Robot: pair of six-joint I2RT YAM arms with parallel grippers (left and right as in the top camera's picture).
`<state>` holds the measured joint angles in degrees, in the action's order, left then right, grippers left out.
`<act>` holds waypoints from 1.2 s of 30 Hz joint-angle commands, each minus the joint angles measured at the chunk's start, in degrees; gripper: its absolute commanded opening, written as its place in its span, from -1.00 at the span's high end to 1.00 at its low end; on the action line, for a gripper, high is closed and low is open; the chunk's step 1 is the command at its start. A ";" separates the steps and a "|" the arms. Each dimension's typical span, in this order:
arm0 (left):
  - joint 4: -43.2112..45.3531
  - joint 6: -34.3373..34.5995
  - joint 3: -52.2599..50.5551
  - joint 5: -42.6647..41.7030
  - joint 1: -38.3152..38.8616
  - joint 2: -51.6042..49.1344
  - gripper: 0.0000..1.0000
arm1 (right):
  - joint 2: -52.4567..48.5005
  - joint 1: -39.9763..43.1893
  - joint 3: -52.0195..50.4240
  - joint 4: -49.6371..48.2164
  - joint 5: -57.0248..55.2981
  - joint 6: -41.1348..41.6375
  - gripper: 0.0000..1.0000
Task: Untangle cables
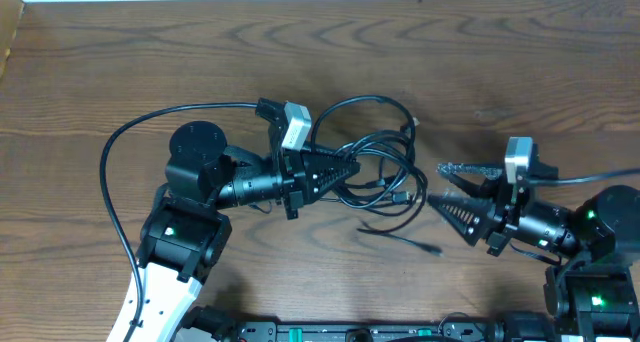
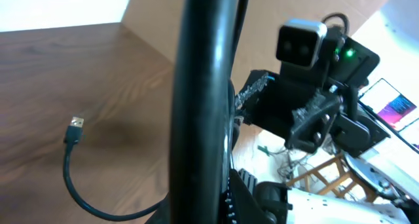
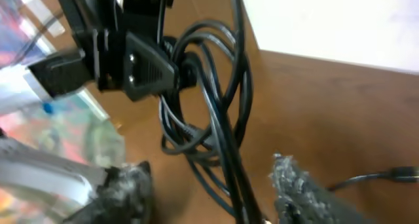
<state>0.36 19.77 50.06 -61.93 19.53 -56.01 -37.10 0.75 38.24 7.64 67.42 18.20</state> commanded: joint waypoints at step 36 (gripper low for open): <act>10.58 -9.22 0.74 20.24 19.78 1.75 0.85 | 0.02 0.17 0.37 13.60 -28.41 9.01 -0.98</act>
<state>8.73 11.75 50.06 -40.58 39.11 -55.99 -37.10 0.75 38.24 20.21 44.91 26.94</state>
